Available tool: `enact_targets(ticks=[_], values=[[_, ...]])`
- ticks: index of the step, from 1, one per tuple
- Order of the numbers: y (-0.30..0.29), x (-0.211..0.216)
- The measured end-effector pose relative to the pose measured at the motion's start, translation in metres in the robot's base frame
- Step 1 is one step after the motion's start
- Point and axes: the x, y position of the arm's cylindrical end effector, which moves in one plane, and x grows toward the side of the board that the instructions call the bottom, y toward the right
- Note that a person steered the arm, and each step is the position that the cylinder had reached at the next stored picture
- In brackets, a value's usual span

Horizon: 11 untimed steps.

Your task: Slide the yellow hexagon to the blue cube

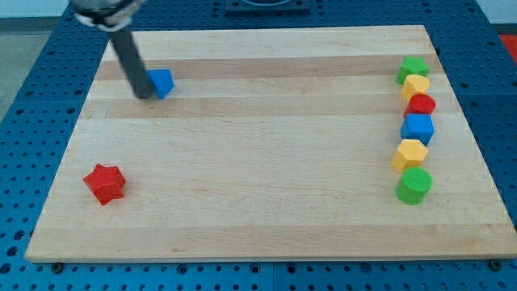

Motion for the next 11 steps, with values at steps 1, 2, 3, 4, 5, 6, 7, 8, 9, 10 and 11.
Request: enact_targets(ticks=[1, 2, 3, 4, 5, 6, 7, 8, 9, 10, 11], values=[[0.031, -0.014], [-0.043, -0.014], [-0.03, -0.037], [0.043, -0.043], [0.108, -0.043], [0.163, -0.043], [0.165, -0.023], [0.207, -0.041], [0.226, -0.032], [0.223, -0.021], [0.231, -0.016]])
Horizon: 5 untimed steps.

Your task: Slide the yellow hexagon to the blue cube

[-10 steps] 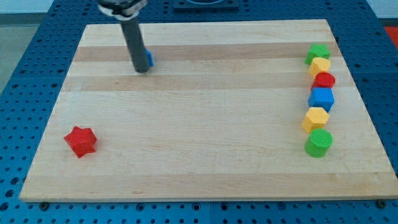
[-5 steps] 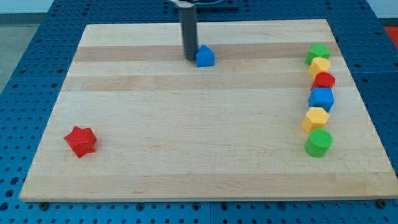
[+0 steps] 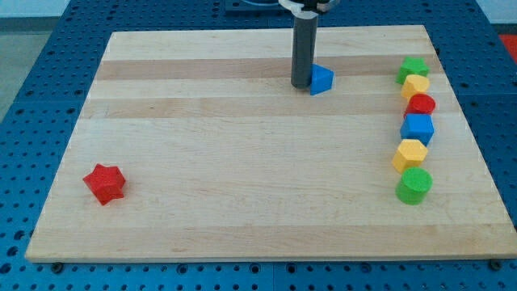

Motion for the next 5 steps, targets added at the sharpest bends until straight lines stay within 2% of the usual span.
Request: enact_targets(ticks=[3, 5], values=[[0.025, 0.023], [0.052, -0.017]])
